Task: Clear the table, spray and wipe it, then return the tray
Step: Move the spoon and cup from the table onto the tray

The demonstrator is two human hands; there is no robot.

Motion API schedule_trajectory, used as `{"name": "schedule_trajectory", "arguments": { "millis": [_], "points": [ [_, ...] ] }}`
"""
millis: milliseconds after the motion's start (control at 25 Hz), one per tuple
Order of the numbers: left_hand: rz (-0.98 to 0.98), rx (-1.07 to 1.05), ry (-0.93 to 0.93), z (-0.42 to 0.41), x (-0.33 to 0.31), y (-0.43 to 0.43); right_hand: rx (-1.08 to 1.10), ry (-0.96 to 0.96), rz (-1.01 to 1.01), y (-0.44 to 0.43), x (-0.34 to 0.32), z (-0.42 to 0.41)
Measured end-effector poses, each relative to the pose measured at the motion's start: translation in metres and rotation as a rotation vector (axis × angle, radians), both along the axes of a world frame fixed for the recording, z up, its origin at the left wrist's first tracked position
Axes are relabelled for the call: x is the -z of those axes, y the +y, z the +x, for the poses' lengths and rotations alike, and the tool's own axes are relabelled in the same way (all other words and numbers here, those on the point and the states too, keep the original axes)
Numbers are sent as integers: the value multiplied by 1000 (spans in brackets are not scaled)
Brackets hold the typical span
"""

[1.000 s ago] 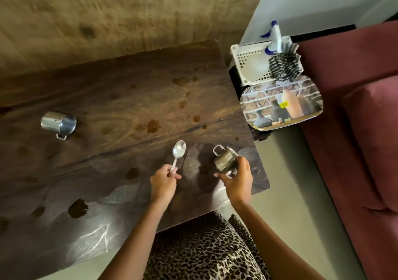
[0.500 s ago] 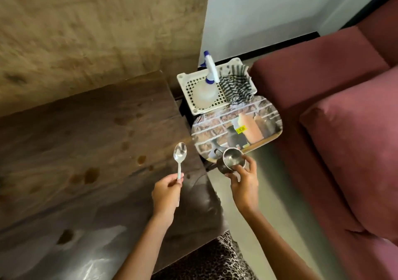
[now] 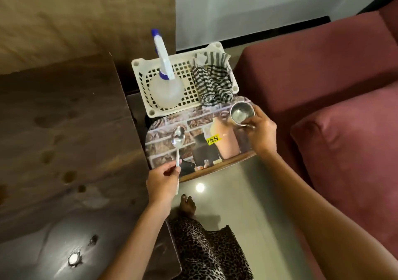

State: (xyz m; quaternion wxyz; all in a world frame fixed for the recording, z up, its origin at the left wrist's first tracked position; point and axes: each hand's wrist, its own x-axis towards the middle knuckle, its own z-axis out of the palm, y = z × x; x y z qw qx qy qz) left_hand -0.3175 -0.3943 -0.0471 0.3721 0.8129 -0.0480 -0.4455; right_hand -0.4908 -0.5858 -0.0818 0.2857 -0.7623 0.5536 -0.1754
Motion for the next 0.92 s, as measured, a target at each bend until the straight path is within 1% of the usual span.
{"name": "schedule_trajectory", "arguments": {
  "millis": [160, 280, 360, 400, 440, 480, 520, 560, 600, 680, 720, 760, 840, 880, 920],
  "points": [
    [-15, -20, 12, -6, 11, -10, 30, -88, 24, -18, 8, -2],
    [-13, -10, 28, -10, 18, -19, 71, -90, 72, -21, 15, -2],
    [-17, -12, 54, -14, 21, -24, 87, -56, 109, -20, 15, -3],
    [-17, -16, 63, -16, 20, -26, 81, -9, 77, -17, 11, -3],
    [-16, -22, 73, -17, 20, -27, 64, 51, -14, -10, 7, -1],
    [-19, -32, 84, -18, 19, -29, 40, 100, -151, 0, 5, 3],
    [-22, -40, 92, -18, 18, -31, 17, 109, -267, 15, 3, 10],
    [-25, -41, 99, -18, 18, -33, -12, 81, -275, 34, 0, 20],
    [-26, -39, 103, -17, 20, -36, -45, 23, -138, 55, -2, 33],
    [-32, -26, 102, -16, 23, -39, -60, -96, 390, 85, -2, 60],
    [-37, -16, 85, -15, 23, -38, -21, -152, 586, 93, 1, 72],
    [-37, -5, 52, -12, 23, -38, 45, -218, 702, 95, 6, 80],
    [-16, 40, -36, -4, 24, -34, 206, -357, 864, 94, 13, 94],
    [7, 66, -79, 0, 24, -32, 265, -373, 900, 93, 16, 99],
    [33, 83, -117, 5, 24, -31, 296, -344, 902, 93, 20, 104]
  ]
}}
